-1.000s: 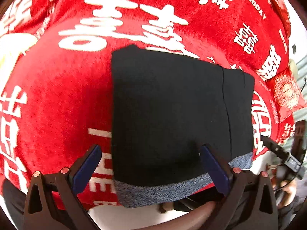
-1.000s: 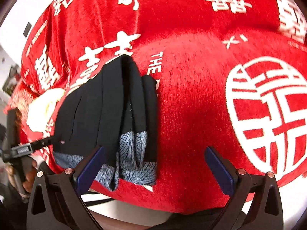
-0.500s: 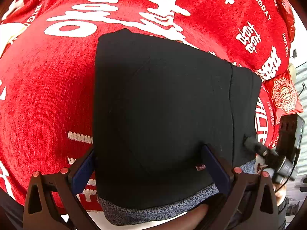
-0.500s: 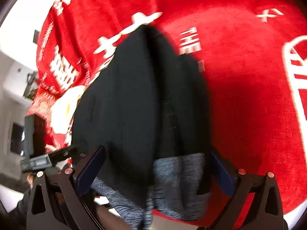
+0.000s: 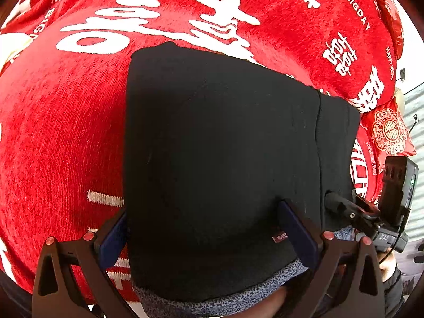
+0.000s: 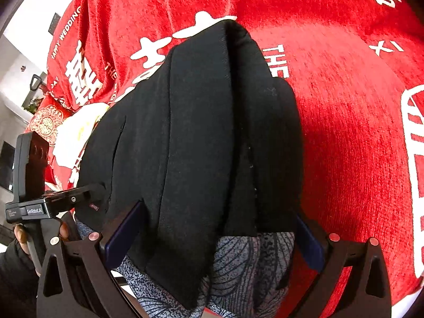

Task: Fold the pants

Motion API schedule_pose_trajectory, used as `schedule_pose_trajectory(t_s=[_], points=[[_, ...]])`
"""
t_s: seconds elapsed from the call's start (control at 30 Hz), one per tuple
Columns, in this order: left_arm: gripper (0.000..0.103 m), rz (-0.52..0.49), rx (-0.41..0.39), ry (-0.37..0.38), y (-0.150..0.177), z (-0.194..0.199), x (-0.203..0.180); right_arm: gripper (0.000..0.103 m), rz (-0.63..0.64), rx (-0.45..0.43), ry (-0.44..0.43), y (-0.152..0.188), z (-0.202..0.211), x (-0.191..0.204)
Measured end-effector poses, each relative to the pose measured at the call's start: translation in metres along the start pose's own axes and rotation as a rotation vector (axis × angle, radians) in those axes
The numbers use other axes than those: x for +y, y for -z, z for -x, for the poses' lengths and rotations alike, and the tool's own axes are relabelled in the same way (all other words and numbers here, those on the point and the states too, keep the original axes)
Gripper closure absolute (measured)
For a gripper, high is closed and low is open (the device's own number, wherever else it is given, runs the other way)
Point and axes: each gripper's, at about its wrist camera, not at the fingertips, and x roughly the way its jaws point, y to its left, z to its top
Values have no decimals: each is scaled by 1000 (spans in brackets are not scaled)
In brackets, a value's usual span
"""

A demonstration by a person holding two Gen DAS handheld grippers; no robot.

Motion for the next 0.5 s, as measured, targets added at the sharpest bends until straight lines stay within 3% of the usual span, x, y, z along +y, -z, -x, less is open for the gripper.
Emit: schedule_pose_trajectory(t_s=[0.33,0.5], points=[[0,-32,-32,-36,1,-5,-7,0,-6,25,51,-4,-3,8],[15,-104,-55,-34,4,2,-12,0,12,74,79,-9,-8,25]])
